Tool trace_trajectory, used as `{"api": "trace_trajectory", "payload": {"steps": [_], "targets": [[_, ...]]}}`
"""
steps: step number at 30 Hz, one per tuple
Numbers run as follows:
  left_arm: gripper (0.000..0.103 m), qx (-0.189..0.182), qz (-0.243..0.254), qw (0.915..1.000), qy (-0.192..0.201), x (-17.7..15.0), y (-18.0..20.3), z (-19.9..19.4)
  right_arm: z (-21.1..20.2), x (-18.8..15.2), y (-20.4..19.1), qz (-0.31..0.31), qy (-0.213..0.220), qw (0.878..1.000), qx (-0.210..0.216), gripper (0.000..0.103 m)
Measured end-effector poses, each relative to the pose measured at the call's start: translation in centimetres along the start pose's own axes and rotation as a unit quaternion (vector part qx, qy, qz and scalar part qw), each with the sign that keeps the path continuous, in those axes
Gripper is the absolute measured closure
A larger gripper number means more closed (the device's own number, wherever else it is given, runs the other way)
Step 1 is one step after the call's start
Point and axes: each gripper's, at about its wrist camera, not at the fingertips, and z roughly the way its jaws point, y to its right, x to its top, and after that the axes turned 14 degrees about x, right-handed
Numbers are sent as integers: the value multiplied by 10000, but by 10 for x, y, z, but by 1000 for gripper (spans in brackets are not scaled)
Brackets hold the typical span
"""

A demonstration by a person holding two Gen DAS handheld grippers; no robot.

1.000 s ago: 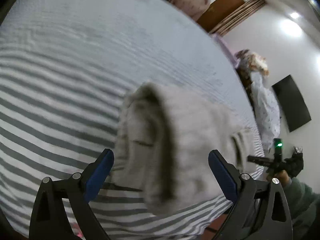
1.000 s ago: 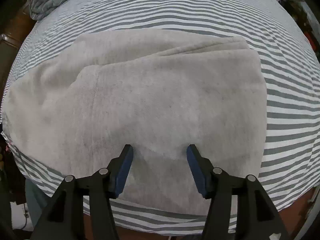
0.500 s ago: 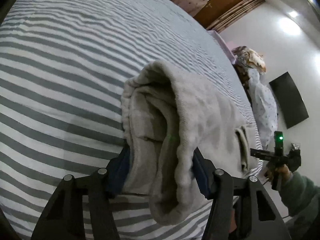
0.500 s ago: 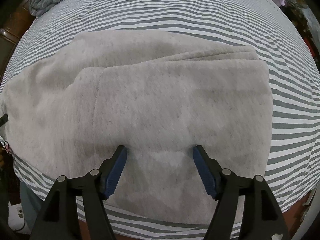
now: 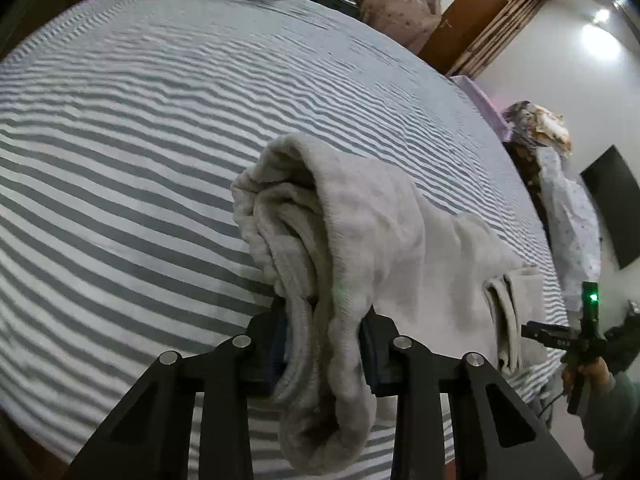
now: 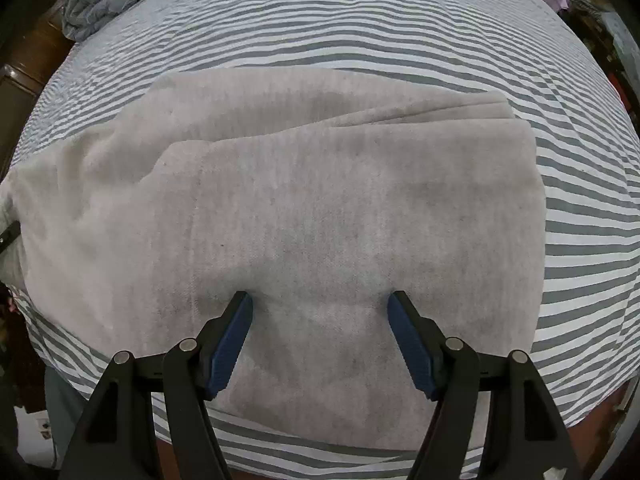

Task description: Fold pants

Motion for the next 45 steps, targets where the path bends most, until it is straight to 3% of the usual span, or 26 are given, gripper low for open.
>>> {"api": "trace_trajectory", "payload": {"steps": [5, 11, 17, 20, 24, 29, 32, 37, 40, 41, 43, 45], "targets": [[75, 50, -324, 9995, 48, 0, 14, -25, -19, -9, 11, 92, 153, 9993, 325, 39], [76, -167, -82, 9997, 180, 5, 61, -67, -15, -17, 33, 356, 174, 9976, 571, 41], [76, -230, 506, 9983, 179, 2, 140, -96, -11, -16, 12, -212, -32, 9997, 149, 34], [76, -317, 676, 9971, 131, 1, 180, -105, -32, -23, 23, 17, 174, 9971, 737, 43], [76, -555, 948, 9939, 48, 0, 242, -109, -68, -39, 52, 531, 544, 9862, 1468, 44], [76, -717, 1433, 9869, -164, -9, 333, -90, -121, -62, 97, 876, 1199, 9732, 1753, 43], [75, -611, 1841, 9804, -338, -25, 389, -64, -140, -74, 126, 1083, 1510, 9682, 1672, 43], [74, 46, 2594, 9646, -476, -72, 464, 6, -146, -93, 174, 1484, 1642, 9617, 1616, 43], [67, 502, 3088, 9488, -447, -106, 495, 43, -141, -108, 196, 1729, 1601, 9572, 1682, 43], [63, 604, 3351, 9397, -304, -119, 509, 48, -140, -111, 205, 1786, 1583, 9565, 1679, 43], [51, 571, 3635, 9298, 1, -133, 525, 39, -134, -112, 215, 1916, 1577, 9533, 1722, 43], [43, 179, 3862, 9221, 168, -140, 542, 23, -128, -115, 223, 2051, 1575, 9496, 1772, 43]]}}
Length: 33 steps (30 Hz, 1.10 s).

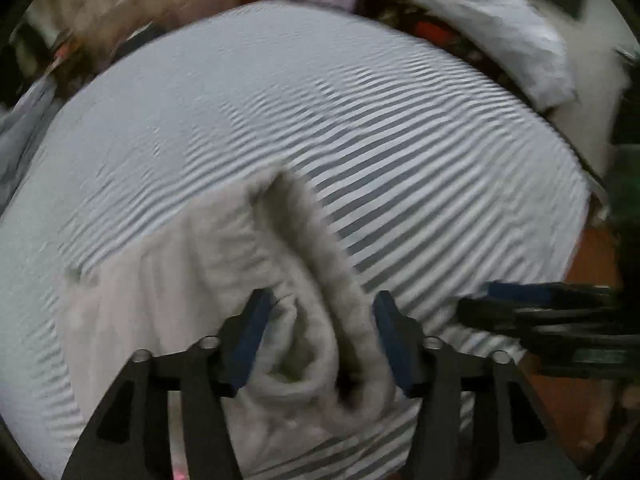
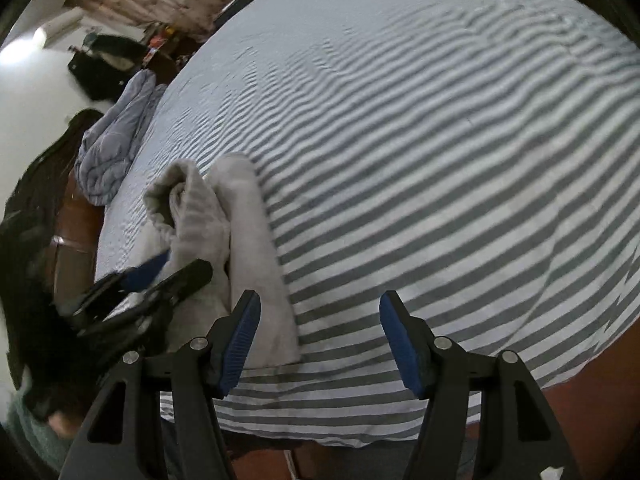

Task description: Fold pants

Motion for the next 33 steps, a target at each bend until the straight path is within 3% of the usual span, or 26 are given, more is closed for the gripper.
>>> {"api": "trace_trajectory", "payload": {"steps": [2, 6, 8, 11, 14, 18, 25, 28, 30, 31, 33], "targets": [[43, -381, -29, 9991, 205, 7, 0, -15, 0, -1, 5, 71, 40, 10000, -1, 43], [43, -665, -552, 9952, 461, 5, -41, -40, -4, -5, -1, -34, 124, 9999, -86, 43], [41, -499, -868, 9934, 556, -5, -74, -48, -7, -2, -6, -121, 176, 9997, -92, 43], [40, 114, -1114, 9919, 602, -26, -123, -50, -9, 0, -28, -349, 239, 9991, -29, 43], [40, 730, -1276, 9886, 321, -56, -163, -40, -9, 1, -64, -784, 326, 9963, 97, 43], [40, 1020, -1621, 9814, -88, -98, -195, -22, 11, -2, -121, -1383, 152, 9894, 416, 43], [40, 692, -2059, 9750, -473, -137, -196, 12, 75, -12, -183, -2107, -427, 9763, 243, 46], [40, 593, -2070, 9756, -440, -142, -180, 18, 91, -17, -176, -2228, -532, 9725, -417, 49], [38, 500, -2047, 9766, -430, -143, -170, 19, 97, -16, -159, -2294, -609, 9644, -1168, 56], [38, 505, -2030, 9770, -406, -145, -165, 19, 99, -16, -152, -2260, -689, 9630, -1296, 64], [33, 565, -1912, 9794, -324, -147, -160, 22, 99, -13, -131, -2020, -805, 9698, -1103, 65]]}}
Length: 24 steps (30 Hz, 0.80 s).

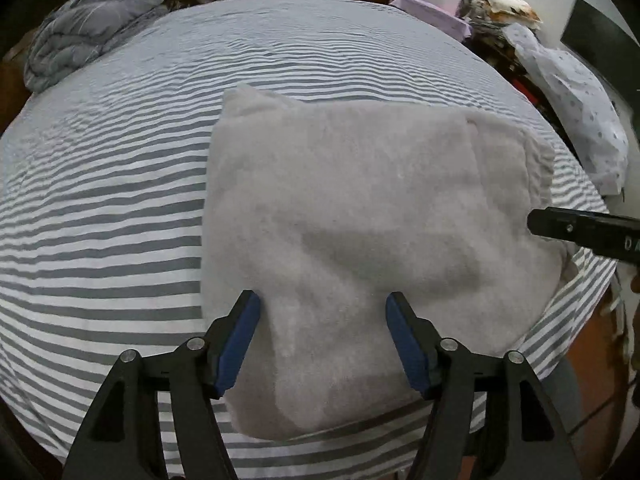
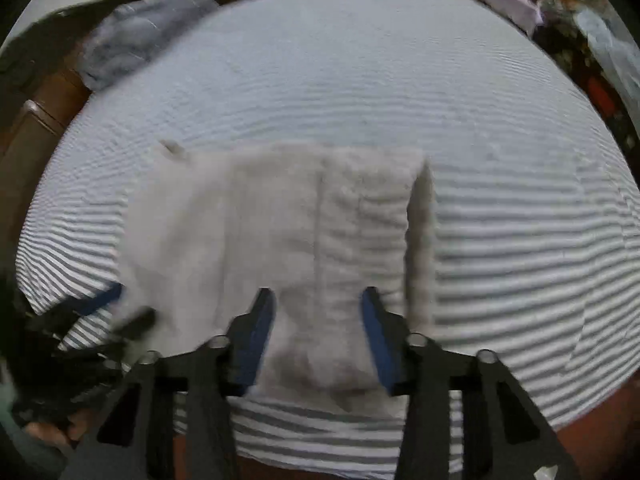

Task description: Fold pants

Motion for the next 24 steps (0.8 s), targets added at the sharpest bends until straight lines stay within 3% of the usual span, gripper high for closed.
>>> {"api": "trace_trajectory", "payload": {"steps": [5, 10, 14, 24], "targets": [[19, 16, -246, 9997, -77, -2, -3, 14, 17, -4, -6, -345, -69, 9985, -424, 62], [15, 101, -234, 9995, -188, 3, -5, 12, 26, -3, -16, -503, -11, 9971, -578, 40], [15, 255, -350, 9988, -239, 6, -7, 2, 15, -5, -28, -533, 254, 9959, -680, 39], [15, 783, -344, 9962, 178, -7, -16, -52, -38, -24, -68, -533, 895, 9923, -668, 36]]}}
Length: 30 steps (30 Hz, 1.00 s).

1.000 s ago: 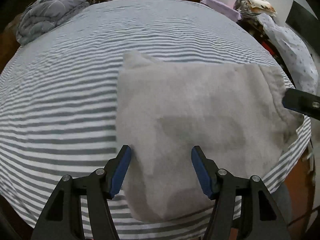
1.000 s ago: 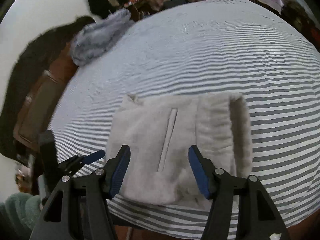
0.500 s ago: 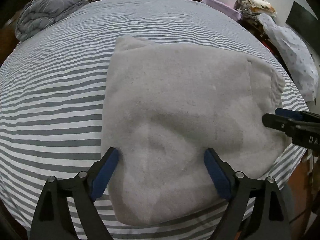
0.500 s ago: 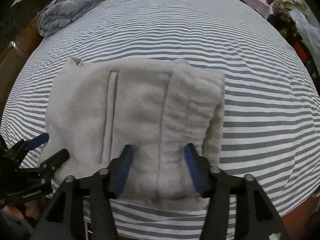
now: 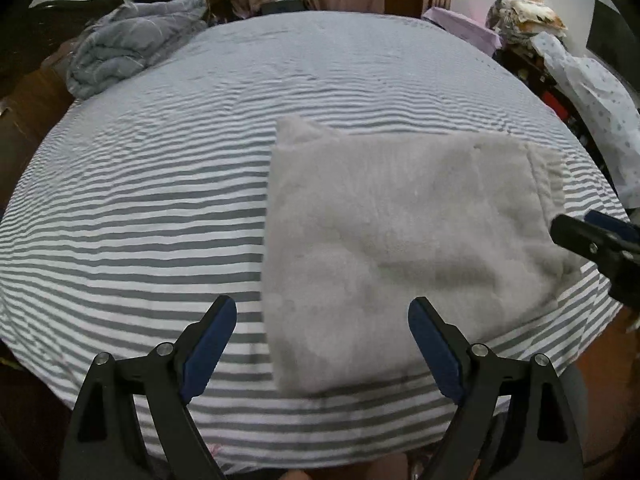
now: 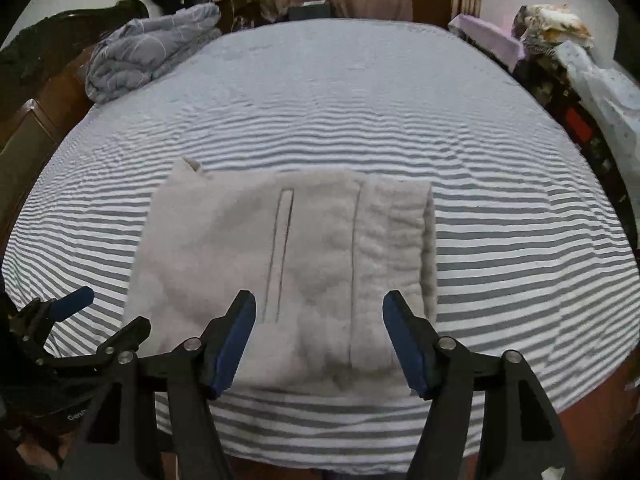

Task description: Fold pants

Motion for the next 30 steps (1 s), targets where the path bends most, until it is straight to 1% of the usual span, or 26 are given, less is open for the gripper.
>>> {"api": "trace_trajectory", "payload": {"steps": [1, 4, 6, 11, 13, 14, 15, 16, 19, 23, 25, 27, 30], "targets": [[15, 37, -34, 10000, 41, -1, -3, -4, -6, -4, -4, 26, 52, 10000, -10, 32], [15, 160, -64, 9997, 153, -7, -10, -18, -20, -18, -15, 13, 134, 9999, -33, 30], [15, 179, -84, 9996, 194, -13, -14, -26, -26, -28, -22, -50, 160, 9998, -108, 29], [15, 265, -178, 9992, 243, -28, -20, -40, -43, -47, -37, -169, 292, 9991, -245, 21], [15, 309, -202, 9991, 227, -35, -21, -44, -49, -54, -39, -100, 374, 9989, -250, 15], [15, 319, -223, 9990, 228, -39, -20, -48, -51, -58, -41, -93, 433, 9987, -262, 14], [15, 329, -233, 9989, 225, -42, -19, -50, -52, -61, -44, -116, 447, 9985, -301, 9], [15, 346, -229, 9989, 219, -45, -18, -53, -52, -62, -46, -162, 478, 9982, -332, 7], [15, 398, -175, 9988, 244, -51, -16, -58, -51, -62, -53, -340, 481, 9973, -429, 5], [15, 540, -137, 9980, 301, -56, -14, -65, -57, -65, -53, -389, 591, 9962, -509, 2], [15, 495, -159, 9983, 251, -56, -13, -66, -60, -69, -52, -398, 617, 9955, -606, 1], [15, 450, -185, 9987, 177, -57, -12, -65, -60, -71, -49, -362, 583, 9955, -647, 1], [15, 458, -123, 9988, 136, -58, -7, -65, -63, -75, -38, -115, 543, 9969, -564, 1]]}}
